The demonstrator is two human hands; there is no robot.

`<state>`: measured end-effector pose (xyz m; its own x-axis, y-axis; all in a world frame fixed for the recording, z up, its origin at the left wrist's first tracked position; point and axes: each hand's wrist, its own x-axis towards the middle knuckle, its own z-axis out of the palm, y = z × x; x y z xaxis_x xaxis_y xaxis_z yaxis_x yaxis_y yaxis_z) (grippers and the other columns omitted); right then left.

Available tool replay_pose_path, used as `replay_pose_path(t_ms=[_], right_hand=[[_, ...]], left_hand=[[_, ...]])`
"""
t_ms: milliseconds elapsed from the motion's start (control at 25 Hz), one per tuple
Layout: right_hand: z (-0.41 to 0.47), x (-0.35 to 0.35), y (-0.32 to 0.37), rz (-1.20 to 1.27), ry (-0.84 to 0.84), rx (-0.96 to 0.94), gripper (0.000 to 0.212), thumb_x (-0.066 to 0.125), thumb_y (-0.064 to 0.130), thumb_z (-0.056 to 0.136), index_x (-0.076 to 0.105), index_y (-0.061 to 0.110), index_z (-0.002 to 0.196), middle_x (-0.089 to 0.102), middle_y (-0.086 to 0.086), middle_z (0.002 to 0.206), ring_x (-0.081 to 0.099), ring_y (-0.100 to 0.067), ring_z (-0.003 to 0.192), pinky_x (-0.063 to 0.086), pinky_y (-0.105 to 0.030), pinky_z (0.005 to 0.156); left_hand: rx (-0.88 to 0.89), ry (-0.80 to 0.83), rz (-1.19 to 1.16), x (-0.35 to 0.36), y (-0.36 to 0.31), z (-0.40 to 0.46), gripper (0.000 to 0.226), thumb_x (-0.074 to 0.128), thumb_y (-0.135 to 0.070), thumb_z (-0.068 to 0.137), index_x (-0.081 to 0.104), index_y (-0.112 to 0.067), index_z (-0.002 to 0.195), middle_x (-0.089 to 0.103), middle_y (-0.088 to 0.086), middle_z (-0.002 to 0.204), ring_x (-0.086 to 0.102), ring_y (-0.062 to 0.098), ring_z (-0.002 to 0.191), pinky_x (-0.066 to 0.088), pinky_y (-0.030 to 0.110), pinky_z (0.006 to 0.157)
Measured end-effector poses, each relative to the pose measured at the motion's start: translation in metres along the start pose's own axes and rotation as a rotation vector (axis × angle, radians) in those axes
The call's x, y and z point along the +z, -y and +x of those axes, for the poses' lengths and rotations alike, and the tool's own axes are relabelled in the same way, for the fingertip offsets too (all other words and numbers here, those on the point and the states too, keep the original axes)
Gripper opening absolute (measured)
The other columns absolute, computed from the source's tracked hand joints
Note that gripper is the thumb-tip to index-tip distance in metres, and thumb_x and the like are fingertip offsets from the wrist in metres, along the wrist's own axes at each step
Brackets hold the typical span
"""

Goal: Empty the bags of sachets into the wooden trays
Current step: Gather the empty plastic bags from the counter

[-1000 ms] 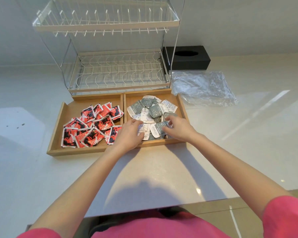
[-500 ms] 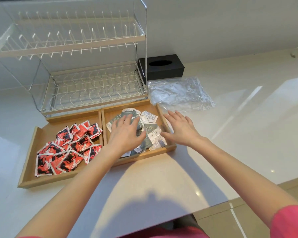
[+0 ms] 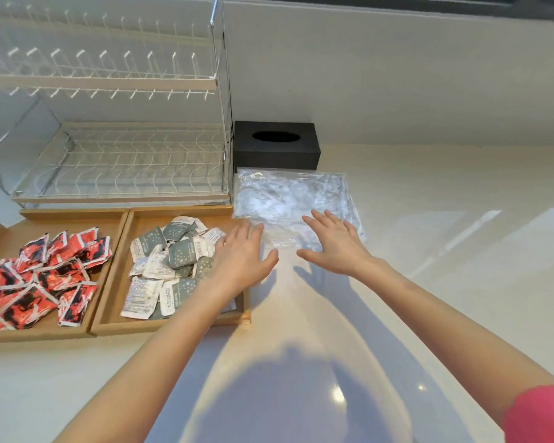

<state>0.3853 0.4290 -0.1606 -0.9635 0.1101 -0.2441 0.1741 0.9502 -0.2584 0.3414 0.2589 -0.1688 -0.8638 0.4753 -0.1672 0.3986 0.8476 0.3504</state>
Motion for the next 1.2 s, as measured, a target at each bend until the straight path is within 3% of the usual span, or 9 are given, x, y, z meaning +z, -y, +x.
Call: replay_pose_path(t_ms=[160, 320, 440, 520, 680, 840, 1040, 1120, 1200], right_hand=[[0.020, -0.009, -0.028, 0.001, 0.035, -0.034, 0.068, 0.048, 0.043, 0.088, 0.017, 0.022, 0.145, 0.009, -0.001, 0.158, 0.001, -0.020, 0.145, 0.003, -0.044, 0.117], [0.044, -0.014, -0.048, 0.059, 0.036, -0.061, 0.065, 0.047, 0.043, 0.089, 0.021, 0.021, 0.144, 0.013, -0.001, 0.157, 0.005, -0.019, 0.145, 0.005, -0.043, 0.117], [0.075, -0.022, -0.061, 0.074, 0.018, -0.080, 0.061, 0.045, 0.041, 0.090, 0.025, 0.018, 0.143, 0.018, -0.003, 0.156, 0.012, -0.021, 0.144, 0.010, -0.042, 0.116], [0.099, -0.028, -0.067, 0.051, -0.003, -0.100, 0.058, 0.044, 0.038, 0.091, 0.027, 0.015, 0.142, 0.022, -0.006, 0.155, 0.017, -0.023, 0.143, 0.015, -0.042, 0.115], [0.150, -0.034, -0.072, -0.002, -0.024, -0.104, 0.052, 0.046, 0.031, 0.092, 0.034, 0.010, 0.138, 0.032, -0.012, 0.149, 0.029, -0.028, 0.137, 0.022, -0.041, 0.111], [0.188, -0.031, -0.071, -0.097, -0.032, -0.158, 0.053, 0.052, 0.031, 0.088, 0.038, 0.009, 0.135, 0.042, -0.013, 0.140, 0.041, -0.031, 0.127, 0.028, -0.042, 0.106], [0.205, -0.021, -0.070, -0.174, 0.102, -0.186, 0.074, 0.064, 0.041, 0.077, 0.032, 0.013, 0.138, 0.037, -0.014, 0.136, 0.038, -0.032, 0.122, 0.030, -0.043, 0.102], [0.207, -0.016, -0.070, -0.201, 0.142, -0.148, 0.073, 0.065, 0.046, 0.073, 0.039, 0.012, 0.132, 0.038, -0.015, 0.133, 0.035, -0.033, 0.121, 0.030, -0.042, 0.100], [0.207, -0.016, -0.072, -0.219, 0.162, -0.085, 0.073, 0.066, 0.049, 0.071, 0.041, 0.009, 0.126, 0.037, -0.018, 0.129, 0.032, -0.034, 0.121, 0.028, -0.042, 0.099]], left_hand=[[-0.173, 0.083, -0.299, 0.020, -0.022, 0.018, 0.062, 0.042, -0.038, 0.088, 0.026, -0.009, 0.140, 0.028, 0.012, 0.150, 0.025, 0.026, 0.139, 0.027, 0.039, 0.110], [-0.364, -0.010, -0.426, 0.031, -0.039, 0.031, 0.054, 0.042, -0.035, 0.088, 0.036, -0.008, 0.134, 0.039, 0.014, 0.142, 0.031, 0.027, 0.134, 0.028, 0.036, 0.104], [-0.523, 0.031, -0.704, 0.041, -0.047, 0.037, 0.031, 0.045, -0.033, 0.085, 0.053, -0.013, 0.106, 0.057, 0.009, 0.106, 0.053, 0.027, 0.105, 0.038, 0.032, 0.086], [-0.600, 0.116, -0.909, 0.044, -0.051, 0.040, 0.019, 0.044, -0.037, 0.079, 0.049, -0.018, 0.077, 0.048, 0.006, 0.085, 0.048, 0.022, 0.080, 0.035, 0.030, 0.074], [-0.757, 0.118, -1.286, 0.042, -0.058, 0.050, 0.023, 0.046, -0.026, 0.082, 0.036, -0.025, 0.061, 0.035, 0.002, 0.073, 0.034, 0.016, 0.075, 0.033, 0.029, 0.066], [-0.831, 0.018, -1.640, 0.041, -0.060, 0.060, 0.017, 0.047, -0.019, 0.090, 0.048, -0.015, 0.073, 0.050, 0.007, 0.092, 0.052, 0.022, 0.097, 0.042, 0.038, 0.091], [-0.820, 0.015, -1.673, 0.044, -0.062, 0.074, 0.006, 0.052, -0.020, 0.088, 0.052, -0.014, 0.087, 0.049, 0.002, 0.095, 0.051, 0.020, 0.105, 0.045, 0.031, 0.082], [-0.814, 0.034, -1.682, 0.050, -0.060, 0.076, 0.037, 0.054, -0.020, 0.087, 0.047, -0.005, 0.120, 0.051, 0.004, 0.105, 0.052, 0.021, 0.112, 0.046, 0.029, 0.079], [-0.815, 0.038, -1.667, 0.053, -0.061, 0.076, 0.060, 0.055, -0.020, 0.086, 0.029, -0.004, 0.137, 0.050, 0.009, 0.115, 0.052, 0.021, 0.114, 0.047, 0.030, 0.080]])
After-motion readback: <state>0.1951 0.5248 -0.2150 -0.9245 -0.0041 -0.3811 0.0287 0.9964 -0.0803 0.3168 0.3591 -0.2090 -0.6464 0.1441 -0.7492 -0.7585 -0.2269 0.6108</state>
